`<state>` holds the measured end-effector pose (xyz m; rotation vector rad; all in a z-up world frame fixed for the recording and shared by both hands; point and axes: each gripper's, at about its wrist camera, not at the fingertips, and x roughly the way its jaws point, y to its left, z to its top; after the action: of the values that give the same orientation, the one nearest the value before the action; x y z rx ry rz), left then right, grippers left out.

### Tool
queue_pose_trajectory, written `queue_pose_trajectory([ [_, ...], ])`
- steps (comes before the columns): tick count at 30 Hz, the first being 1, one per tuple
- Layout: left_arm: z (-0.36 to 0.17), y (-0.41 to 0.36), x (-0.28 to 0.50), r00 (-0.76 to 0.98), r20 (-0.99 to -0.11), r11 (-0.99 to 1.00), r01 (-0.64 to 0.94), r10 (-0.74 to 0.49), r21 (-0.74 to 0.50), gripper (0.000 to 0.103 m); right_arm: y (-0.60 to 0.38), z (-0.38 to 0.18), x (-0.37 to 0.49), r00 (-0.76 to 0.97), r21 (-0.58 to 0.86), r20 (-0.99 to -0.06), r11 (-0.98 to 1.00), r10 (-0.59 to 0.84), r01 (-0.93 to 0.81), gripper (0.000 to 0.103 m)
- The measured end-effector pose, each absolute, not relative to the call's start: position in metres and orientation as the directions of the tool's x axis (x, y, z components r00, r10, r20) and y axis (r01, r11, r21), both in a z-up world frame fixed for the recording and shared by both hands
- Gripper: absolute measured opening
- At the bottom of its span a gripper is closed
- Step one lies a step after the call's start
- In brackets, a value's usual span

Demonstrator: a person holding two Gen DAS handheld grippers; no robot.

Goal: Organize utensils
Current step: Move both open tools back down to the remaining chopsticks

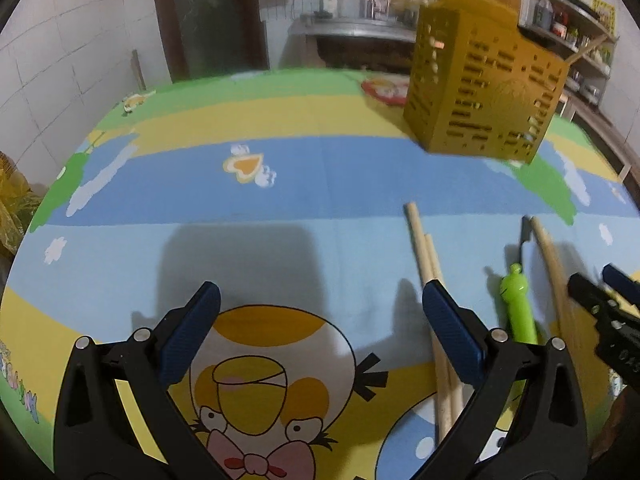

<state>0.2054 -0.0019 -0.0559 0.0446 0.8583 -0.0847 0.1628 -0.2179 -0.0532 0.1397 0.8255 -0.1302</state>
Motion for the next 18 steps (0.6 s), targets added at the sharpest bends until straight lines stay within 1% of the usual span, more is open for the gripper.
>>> queue_pose_trajectory([
  [2, -0.055, -0.0038, 0.2035, 0.657, -0.751, 0.995, 0.104, -0.062, 0.009, 0.098, -0.2179, -0.0534, 0.1631, 0.669, 0.077, -0.741, 0.983, -0.057, 0.169, 0.075],
  [5, -0.0594, -0.0096, 0.2049, 0.638, -0.769, 0.992, 0.118, -0.045, 0.04, 0.098, -0.2162, -0.0541, 0.1632, 0.665, 0.078, -0.745, 0.984, -0.051, 0.162, 0.075],
  [18, -0.0598, -0.0097, 0.2039, 0.635, -0.771, 0.991, 0.128, -0.05, 0.041, 0.098, -0.2121, -0.0561, 0.16, 0.648, 0.066, -0.759, 0.983, -0.062, 0.172, 0.075],
])
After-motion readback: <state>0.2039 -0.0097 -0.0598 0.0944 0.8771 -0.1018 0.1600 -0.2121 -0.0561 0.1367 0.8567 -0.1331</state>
